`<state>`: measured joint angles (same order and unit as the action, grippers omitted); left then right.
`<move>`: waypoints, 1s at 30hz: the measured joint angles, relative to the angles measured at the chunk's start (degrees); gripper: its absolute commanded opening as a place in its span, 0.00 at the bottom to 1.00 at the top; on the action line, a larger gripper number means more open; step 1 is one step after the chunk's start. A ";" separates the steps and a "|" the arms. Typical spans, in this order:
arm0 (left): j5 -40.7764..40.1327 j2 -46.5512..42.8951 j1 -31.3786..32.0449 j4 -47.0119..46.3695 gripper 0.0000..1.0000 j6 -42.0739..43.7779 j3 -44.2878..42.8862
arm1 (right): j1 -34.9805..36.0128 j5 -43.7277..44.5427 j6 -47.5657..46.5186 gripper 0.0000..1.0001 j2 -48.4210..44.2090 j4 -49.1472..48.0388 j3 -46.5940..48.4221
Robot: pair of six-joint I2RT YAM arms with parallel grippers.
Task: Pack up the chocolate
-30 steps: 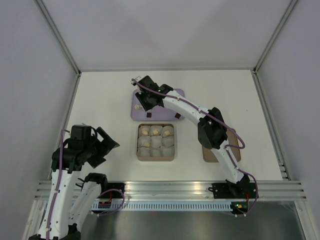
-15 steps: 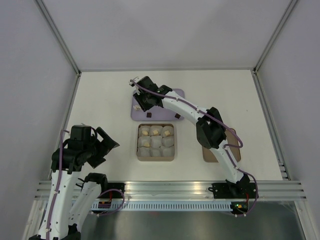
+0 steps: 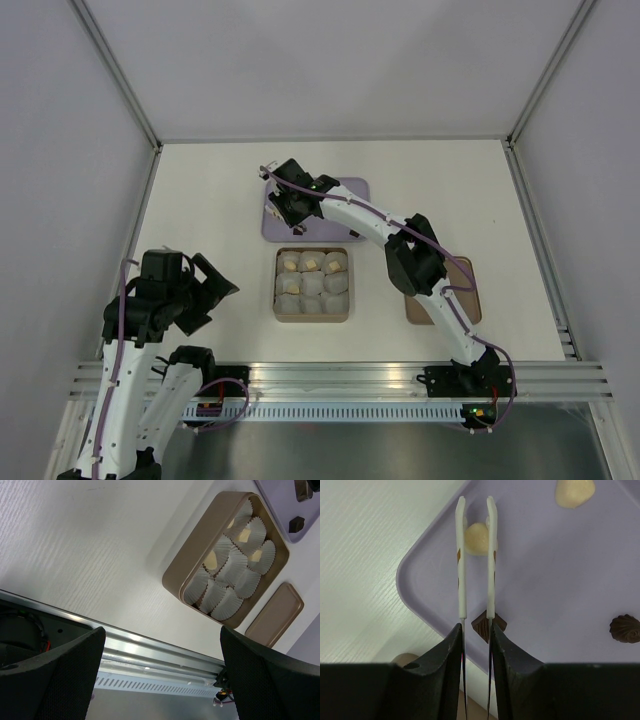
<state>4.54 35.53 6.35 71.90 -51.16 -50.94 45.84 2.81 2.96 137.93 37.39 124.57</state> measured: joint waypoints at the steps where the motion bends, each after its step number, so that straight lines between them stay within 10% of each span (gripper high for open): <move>1: 0.02 0.04 0.02 -0.07 0.99 0.00 0.00 | 0.00 0.04 0.00 0.25 0.00 0.00 0.00; 6: 0.02 0.37 0.07 -0.24 0.99 0.00 0.00 | 0.00 0.48 -0.02 0.22 -0.13 -0.07 0.00; 13: 0.02 0.46 0.07 -0.48 1.00 0.00 0.00 | 0.00 0.35 -0.02 0.48 -2.64 -0.46 -2.16; 30: 0.04 0.02 0.15 -0.50 1.00 -0.02 0.00 | 0.00 0.46 -0.24 0.36 -5.25 -0.50 -6.67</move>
<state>4.58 35.55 6.50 71.40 -51.18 -50.94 45.84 3.27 2.72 132.68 36.88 117.91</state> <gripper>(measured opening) 0.993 0.399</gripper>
